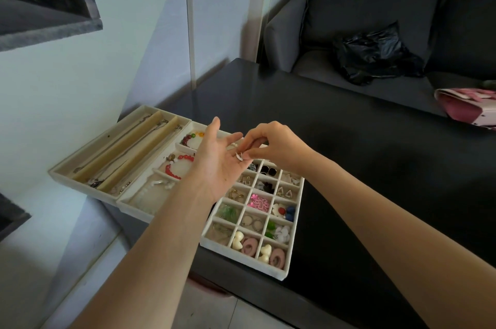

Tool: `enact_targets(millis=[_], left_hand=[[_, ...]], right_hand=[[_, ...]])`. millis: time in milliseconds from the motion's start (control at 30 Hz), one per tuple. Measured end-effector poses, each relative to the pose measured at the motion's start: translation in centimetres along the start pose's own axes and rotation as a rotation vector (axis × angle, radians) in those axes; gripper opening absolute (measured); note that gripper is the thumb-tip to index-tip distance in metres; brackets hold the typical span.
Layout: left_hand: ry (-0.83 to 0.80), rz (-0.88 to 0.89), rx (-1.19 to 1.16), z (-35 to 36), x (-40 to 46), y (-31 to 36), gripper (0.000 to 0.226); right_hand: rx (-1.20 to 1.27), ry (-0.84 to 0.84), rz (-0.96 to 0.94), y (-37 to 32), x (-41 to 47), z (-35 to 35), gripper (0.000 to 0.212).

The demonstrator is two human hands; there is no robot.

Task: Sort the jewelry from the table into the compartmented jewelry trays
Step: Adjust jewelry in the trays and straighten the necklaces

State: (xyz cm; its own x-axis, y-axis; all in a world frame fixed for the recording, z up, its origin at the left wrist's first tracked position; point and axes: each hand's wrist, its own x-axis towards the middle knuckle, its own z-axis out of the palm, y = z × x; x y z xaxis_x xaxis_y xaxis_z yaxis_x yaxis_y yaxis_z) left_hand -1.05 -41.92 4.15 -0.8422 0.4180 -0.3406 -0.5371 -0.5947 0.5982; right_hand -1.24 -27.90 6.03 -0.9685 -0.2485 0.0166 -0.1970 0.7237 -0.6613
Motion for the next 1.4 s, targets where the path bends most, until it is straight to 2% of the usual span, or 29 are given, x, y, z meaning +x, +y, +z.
enact_targets(millis=[133,200,233,333,467,533,600,767,900,1033,1233,1400], left_hand=[[0.009,-0.010,0.043,0.3,0.6,-0.4,0.068],[0.035,0.020,0.160,0.6,0.7,-0.6,0.058],[0.075,0.058,0.324,0.7,0.8,-0.8,0.049],[0.207,0.316,1.165,0.6,0.3,-2.0,0.034],[0.027,0.601,2.008,-0.4,-0.4,-3.9,0.048],[-0.090,0.655,2.196,-0.8,-0.2,-4.3,0.053],[-0.139,0.647,2.267,-1.0,-0.1,-4.4,0.057],[-0.145,0.664,2.326,-1.3,-0.2,-4.4,0.059],[-0.150,0.659,2.332,-1.1,-0.5,-4.5,0.059],[-0.158,0.688,2.316,-1.1,-0.6,-4.5,0.057],[-0.158,0.717,2.321,-1.0,-1.2,-4.6,0.056],[-0.178,0.724,2.331,-1.0,-1.5,-4.7,0.056]], right_hand=[[0.012,-0.001,0.006,0.2,-0.3,-0.2,0.004],[0.058,0.037,0.011,0.6,-0.8,-0.5,0.005],[0.087,0.064,0.025,0.8,-1.2,-0.7,0.006],[0.118,0.138,0.120,2.2,-2.7,-1.1,0.008],[0.126,0.111,0.246,4.0,-5.2,-0.8,0.013],[0.105,0.093,0.280,4.8,-6.1,-0.6,0.011],[0.101,0.127,0.307,5.3,-7.0,-0.4,0.007],[0.116,0.286,0.356,5.5,-7.9,0.1,0.008],[0.025,0.242,0.343,5.5,-8.1,0.6,0.010],[-0.098,0.234,0.332,5.2,-7.9,0.9,0.004],[-0.283,0.205,0.393,4.8,-7.4,1.7,0.001],[-0.353,0.152,0.461,4.6,-7.1,1.9,0.013]])
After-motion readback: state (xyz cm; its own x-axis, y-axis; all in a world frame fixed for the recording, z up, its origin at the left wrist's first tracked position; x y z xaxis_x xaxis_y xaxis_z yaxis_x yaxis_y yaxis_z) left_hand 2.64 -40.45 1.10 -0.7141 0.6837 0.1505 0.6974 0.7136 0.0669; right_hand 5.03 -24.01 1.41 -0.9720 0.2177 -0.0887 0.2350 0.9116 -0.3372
